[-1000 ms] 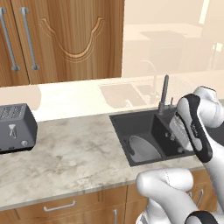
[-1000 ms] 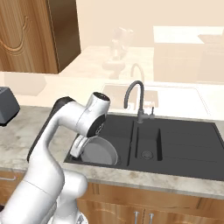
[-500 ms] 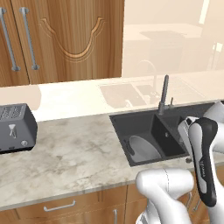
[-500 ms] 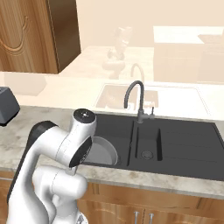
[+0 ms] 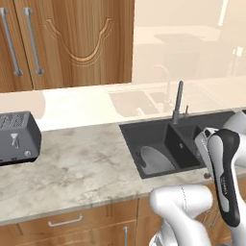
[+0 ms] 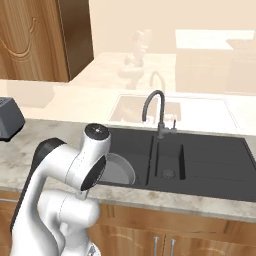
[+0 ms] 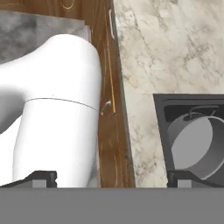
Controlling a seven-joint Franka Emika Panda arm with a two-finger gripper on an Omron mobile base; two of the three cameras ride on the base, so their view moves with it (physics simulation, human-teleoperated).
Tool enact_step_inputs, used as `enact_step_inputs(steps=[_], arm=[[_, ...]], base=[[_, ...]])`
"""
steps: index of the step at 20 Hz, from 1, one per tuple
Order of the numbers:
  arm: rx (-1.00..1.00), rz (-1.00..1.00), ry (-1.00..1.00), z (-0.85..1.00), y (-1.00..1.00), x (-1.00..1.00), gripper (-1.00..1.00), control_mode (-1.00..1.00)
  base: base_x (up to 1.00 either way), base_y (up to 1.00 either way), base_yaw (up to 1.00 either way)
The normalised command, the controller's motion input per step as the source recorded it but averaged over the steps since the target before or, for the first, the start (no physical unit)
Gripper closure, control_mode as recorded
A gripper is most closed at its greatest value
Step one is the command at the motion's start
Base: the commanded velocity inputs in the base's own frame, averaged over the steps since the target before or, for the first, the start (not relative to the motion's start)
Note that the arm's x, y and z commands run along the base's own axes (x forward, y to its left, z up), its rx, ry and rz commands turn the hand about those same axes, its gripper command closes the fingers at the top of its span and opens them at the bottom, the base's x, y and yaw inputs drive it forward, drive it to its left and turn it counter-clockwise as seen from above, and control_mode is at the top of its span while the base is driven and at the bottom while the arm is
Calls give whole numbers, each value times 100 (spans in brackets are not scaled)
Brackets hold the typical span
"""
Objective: Move the pot and pan from the stove into the sink.
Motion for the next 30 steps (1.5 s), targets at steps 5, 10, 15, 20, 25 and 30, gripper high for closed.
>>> enact_step_inputs(steps=[5,10,15,20,25,30], arm=[[0,0,0,0,0,0,-100,100],[0,0,0,0,0,0,-100,100],[0,0,0,0,0,0,-100,100],[0,0,0,0,0,0,-100,100],[0,0,0,0,0,0,-100,100],[0,0,0,0,0,0,-100,100]], base=[[-81,-15,0],[-79,-21,-1],[-29,-28,-27],[0,-20,-45],[0,-14,-50],[0,-13,-50]])
